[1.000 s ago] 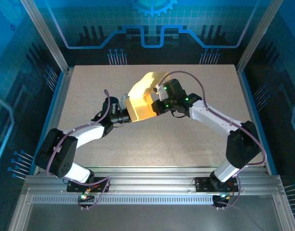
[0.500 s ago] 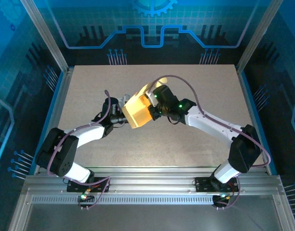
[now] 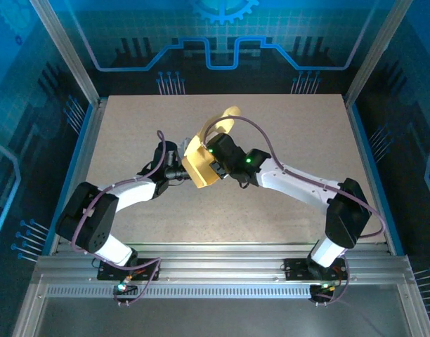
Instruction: Fold the paper box
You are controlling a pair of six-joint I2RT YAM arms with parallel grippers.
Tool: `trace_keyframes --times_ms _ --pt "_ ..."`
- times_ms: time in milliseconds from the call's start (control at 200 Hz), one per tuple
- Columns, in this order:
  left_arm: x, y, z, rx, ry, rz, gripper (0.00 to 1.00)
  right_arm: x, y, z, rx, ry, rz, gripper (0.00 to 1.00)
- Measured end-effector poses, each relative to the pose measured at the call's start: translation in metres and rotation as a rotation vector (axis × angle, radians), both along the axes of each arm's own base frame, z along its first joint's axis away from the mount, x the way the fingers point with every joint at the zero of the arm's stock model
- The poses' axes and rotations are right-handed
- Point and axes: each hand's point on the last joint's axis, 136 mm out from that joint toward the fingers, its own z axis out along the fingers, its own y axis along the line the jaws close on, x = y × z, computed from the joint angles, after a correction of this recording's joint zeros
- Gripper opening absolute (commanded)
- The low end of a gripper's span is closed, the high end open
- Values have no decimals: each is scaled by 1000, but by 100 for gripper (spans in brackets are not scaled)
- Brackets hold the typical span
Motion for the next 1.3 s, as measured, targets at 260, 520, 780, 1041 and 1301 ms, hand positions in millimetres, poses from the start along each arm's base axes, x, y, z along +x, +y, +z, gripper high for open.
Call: trace_keyframes --times_ms 260,520,780,1041,1301 --pt "-1 6 17 0 -64 -6 40 -6 -14 16 173 18 15 0" --pt "-2 6 33 -19 -116 -25 41 -7 -31 19 305 72 18 0" --pt "-3 -2 39 -62 -114 -35 42 -5 -27 13 311 89 3 0" --pt "6 -17 21 -141 -18 -10 43 5 -37 -2 239 77 -96 0" --pt "9 -9 14 -147 -12 13 48 9 -47 3 262 79 -132 0"
